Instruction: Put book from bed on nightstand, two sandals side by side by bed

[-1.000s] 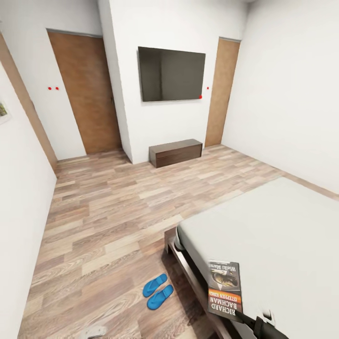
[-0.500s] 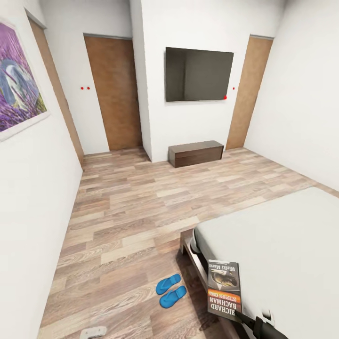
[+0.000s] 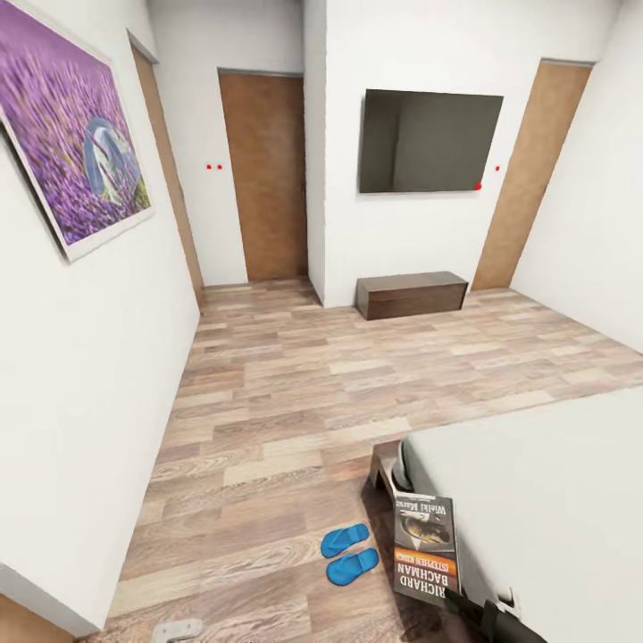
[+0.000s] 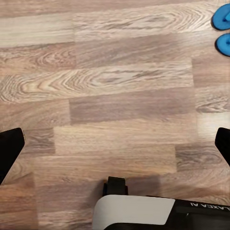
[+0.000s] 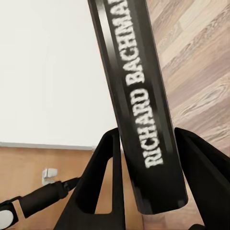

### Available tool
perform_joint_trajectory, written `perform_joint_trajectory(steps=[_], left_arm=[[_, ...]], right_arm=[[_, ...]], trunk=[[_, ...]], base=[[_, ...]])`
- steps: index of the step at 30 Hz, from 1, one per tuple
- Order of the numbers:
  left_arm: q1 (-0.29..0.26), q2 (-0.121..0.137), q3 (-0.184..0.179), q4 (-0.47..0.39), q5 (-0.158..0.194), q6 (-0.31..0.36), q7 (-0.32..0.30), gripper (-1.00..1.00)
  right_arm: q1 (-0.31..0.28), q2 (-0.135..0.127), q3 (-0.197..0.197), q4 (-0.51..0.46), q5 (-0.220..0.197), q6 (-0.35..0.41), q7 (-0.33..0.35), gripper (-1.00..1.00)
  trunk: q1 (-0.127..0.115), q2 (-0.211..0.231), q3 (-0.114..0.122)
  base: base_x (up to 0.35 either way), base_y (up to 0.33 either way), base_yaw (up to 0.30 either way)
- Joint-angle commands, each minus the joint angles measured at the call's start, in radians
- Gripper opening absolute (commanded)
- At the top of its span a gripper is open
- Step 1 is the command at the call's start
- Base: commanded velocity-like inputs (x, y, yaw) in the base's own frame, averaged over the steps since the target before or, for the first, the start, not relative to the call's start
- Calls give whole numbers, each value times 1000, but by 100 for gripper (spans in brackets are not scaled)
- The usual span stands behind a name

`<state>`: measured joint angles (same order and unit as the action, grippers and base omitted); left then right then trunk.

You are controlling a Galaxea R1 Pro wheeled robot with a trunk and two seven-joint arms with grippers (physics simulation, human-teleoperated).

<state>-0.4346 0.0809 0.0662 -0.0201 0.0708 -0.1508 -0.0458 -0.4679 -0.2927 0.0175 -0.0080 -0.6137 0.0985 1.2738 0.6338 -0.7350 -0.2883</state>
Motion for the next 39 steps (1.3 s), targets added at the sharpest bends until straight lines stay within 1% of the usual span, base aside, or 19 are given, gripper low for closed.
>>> perform_joint_trajectory(steps=[1,29,39], left_arm=[[-1,0,6,2,7,-3,-5,100],[-1,0,6,2,7,-3,-5,100],[-1,0,6,2,8,-3,-5,100]], right_arm=[[0,0,-3,0,-6,10,4,-100],[0,-3,-4,0,-6,10,4,-100],[0,-3,-3,2,-6,12,6,-100]], trunk=[[0,-1,-1],[0,-1,-1],[0,-1,2]], base=[[0,0,292],[0,0,283],[0,0,49]])
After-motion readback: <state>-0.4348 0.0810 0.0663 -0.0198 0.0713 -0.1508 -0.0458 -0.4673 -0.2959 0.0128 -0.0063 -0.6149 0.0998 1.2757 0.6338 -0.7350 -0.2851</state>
